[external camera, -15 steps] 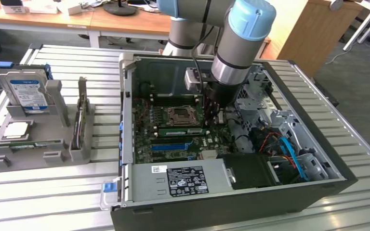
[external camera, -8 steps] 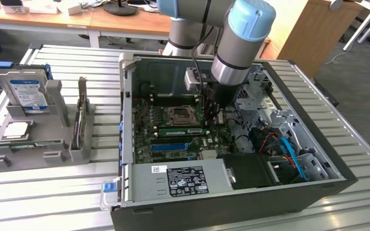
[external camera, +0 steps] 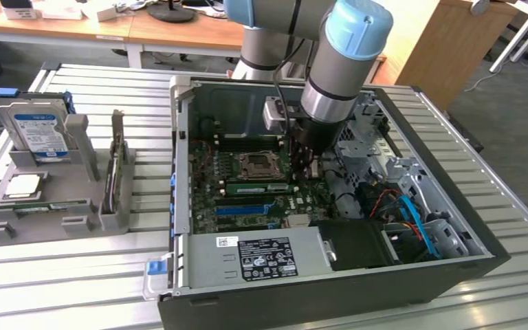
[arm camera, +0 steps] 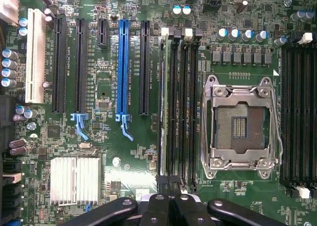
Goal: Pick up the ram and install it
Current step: 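Press down the ram until it locks into place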
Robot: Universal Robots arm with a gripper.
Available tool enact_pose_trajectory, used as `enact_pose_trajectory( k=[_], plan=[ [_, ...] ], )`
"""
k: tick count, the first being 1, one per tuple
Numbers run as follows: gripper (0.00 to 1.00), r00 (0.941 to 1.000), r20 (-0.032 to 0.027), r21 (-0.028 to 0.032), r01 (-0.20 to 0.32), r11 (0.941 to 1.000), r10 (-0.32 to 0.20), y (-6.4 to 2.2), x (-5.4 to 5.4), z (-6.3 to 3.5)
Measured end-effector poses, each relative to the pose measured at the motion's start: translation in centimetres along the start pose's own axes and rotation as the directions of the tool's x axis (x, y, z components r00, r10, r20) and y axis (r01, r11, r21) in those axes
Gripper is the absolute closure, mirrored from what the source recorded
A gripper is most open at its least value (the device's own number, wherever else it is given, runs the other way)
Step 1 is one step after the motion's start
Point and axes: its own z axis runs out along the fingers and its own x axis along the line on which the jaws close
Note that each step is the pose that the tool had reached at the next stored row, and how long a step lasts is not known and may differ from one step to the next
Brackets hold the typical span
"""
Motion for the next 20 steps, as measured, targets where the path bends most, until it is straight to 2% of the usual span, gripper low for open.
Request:
enact_pose_trajectory(
  k=[20],
  plan=[
    [0.89, 1.0, 0.0005, 0.0001, 0.0, 1.0, 0.0, 0.0, 0.0, 0.17]
  ],
)
